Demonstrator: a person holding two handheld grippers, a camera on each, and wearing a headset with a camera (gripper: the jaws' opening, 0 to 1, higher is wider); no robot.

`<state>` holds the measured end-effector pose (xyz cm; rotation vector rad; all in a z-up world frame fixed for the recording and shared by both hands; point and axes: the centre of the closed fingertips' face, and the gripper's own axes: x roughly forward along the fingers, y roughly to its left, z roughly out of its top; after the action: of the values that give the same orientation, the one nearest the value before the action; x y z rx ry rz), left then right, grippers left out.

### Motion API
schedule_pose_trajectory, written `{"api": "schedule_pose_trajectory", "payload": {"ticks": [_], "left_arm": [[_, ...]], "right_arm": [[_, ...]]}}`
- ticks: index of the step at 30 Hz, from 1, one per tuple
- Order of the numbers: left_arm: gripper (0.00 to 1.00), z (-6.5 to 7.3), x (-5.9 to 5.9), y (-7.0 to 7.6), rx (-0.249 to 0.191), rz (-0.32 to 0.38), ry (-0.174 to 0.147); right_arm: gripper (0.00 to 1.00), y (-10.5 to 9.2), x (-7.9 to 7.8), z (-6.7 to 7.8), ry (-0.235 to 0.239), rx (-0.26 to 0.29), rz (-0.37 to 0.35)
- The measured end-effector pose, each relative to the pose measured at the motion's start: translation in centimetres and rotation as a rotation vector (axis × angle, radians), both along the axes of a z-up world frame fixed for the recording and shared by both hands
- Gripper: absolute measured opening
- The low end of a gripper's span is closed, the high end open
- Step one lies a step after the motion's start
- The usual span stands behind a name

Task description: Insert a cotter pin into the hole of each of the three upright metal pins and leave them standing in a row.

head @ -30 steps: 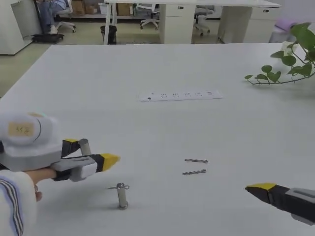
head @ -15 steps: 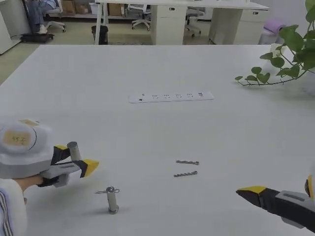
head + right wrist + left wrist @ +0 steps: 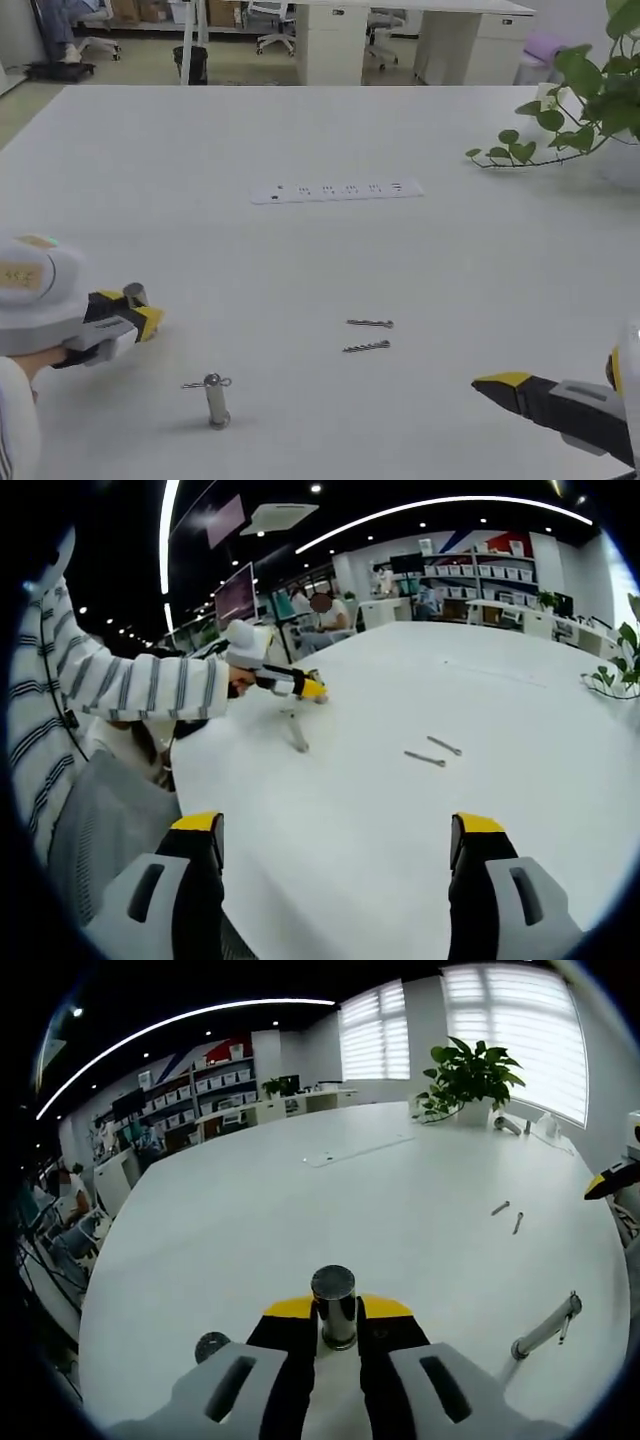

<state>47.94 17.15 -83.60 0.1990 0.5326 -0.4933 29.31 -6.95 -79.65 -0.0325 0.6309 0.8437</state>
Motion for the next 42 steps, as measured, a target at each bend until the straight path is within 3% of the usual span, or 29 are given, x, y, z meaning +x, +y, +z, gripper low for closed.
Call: {"api": "schedule_pose_trajectory", "payload": {"ticks": [5, 9, 13, 15, 18, 22, 28, 34, 37, 40, 42], "left_arm": [[0.13, 0.0, 0.1, 0.1, 0.001, 0.0, 0.0], [0.12, 0.1, 0.2, 0.2, -0.04, 0.015, 0.029], [0.12, 0.1, 0.1, 0.2, -0.038, 0.012, 0.024], [0.11, 0.1, 0.2, 0.3, -0.063, 0.039, 0.038], [0.11, 0.2, 0.1, 0.3, -0.059, 0.047, 0.039], [0.11, 0.3, 0.2, 0.6, -0.085, 0.09, 0.051], [0.11, 2.2, 0.3, 1.4, -0.069, 0.117, 0.017], [0.11, 4.9, -0.2, 1.3, -0.066, 0.117, -0.007], [0.11, 5.9, -0.8, 0.9, -0.092, 0.122, 0.0], [0.11, 6.9, -1.7, 0.0, -0.159, 0.11, 0.02], [0.11, 7.4, -2.3, -0.4, -0.154, 0.094, 0.011]], "right_arm": [[0.95, -0.3, 0.1, 0.0, 0.0, -0.003, -0.01], [0.95, -0.4, 0.1, 0.2, -0.004, 0.0, -0.014], [0.95, -0.6, 0.1, 0.1, -0.005, -0.004, -0.022], [0.95, -0.6, 0.1, 0.1, -0.005, -0.005, -0.023], [0.94, -0.7, 0.1, 0.1, -0.006, -0.006, -0.023], [0.93, -0.7, 0.2, 0.3, -0.014, -0.012, -0.019], [0.93, -0.8, 0.4, 0.5, -0.026, -0.016, -0.018], [0.94, -0.9, 0.3, 0.5, -0.033, -0.018, -0.016], [0.94, -0.8, 0.3, 0.6, -0.03, -0.017, -0.013], [0.94, -0.6, 0.2, 0.6, -0.025, -0.01, -0.011], [0.95, -0.5, 0.1, 0.6, -0.025, -0.007, -0.006]]}}
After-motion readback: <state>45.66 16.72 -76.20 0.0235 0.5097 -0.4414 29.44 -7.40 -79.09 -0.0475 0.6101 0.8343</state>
